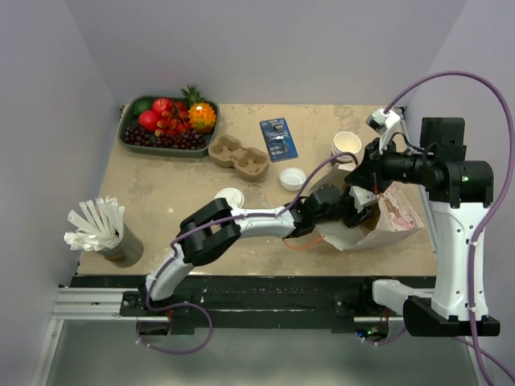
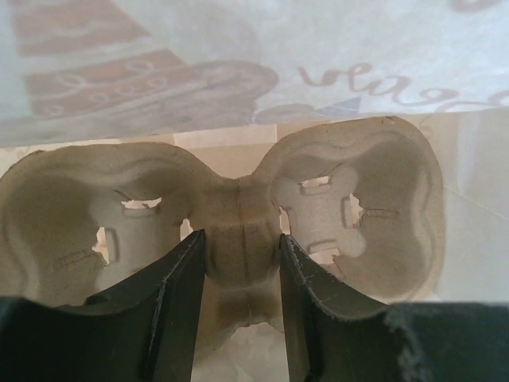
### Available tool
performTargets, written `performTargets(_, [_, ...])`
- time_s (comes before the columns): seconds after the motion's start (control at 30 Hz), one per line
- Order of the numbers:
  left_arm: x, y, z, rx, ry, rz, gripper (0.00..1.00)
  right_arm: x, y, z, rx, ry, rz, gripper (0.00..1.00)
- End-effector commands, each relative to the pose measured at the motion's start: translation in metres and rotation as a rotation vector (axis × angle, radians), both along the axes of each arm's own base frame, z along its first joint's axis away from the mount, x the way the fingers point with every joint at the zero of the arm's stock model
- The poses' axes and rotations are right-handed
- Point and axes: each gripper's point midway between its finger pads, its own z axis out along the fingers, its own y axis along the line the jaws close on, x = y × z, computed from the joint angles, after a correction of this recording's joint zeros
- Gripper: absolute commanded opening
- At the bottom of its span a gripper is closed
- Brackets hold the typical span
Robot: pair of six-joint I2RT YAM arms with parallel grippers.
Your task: Pack the takeout coffee
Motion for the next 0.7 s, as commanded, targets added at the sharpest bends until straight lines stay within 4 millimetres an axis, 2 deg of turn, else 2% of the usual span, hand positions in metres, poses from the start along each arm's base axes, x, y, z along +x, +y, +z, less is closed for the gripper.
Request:
performTargets(0.0, [-0.006,-0.009,0.051,-0.185,-0.056,-0.021,0.0,-0.012,0.01,0.016,0.041,-0.053,0.054,0.0])
performTargets(0.2, [-0.017,0.003,0.092,-0.35,-0.121,-0.052,0.0,-0.01,0.01,0.016,0.05,-0.049,0.048,0.0])
performTargets(0.27, [-0.019,0.001,0.099,-0.385,-0.141,-0.068,0.0,-0.01,0.012,0.019,0.064,-0.047,0.055,0.0])
performTargets(0.3, [-0.019,-0.004,0.09,-0.371,-0.135,-0.078,0.0,-0.01,0.012,0.021,0.064,-0.05,0.055,0.0])
performTargets(0.37, [-0.017,-0.01,0.095,-0.384,-0.145,-0.081,0.0,-0.011,0.011,0.025,0.064,-0.057,0.059,0.0])
performTargets(0.4, [-0.018,-0.014,0.086,-0.371,-0.159,-0.098,0.03,-0.012,0.011,0.025,0.061,-0.059,0.062,0.0])
performTargets(0.43, [-0.018,-0.017,0.089,-0.377,-0.164,-0.103,0.15,-0.013,0.011,0.026,0.06,-0.058,0.06,0.0])
performTargets(0.53, [-0.017,-0.022,0.082,-0.366,-0.159,-0.112,0.43,-0.017,0.011,0.024,0.058,-0.052,0.063,0.0])
performTargets(0.57, [-0.016,-0.023,0.083,-0.363,-0.188,-0.115,0.48,-0.018,0.011,0.023,0.059,-0.049,0.064,0.0])
performTargets(0.67, [-0.017,-0.023,0.078,-0.347,-0.191,-0.119,0.54,-0.018,0.01,0.022,0.058,-0.047,0.059,0.0])
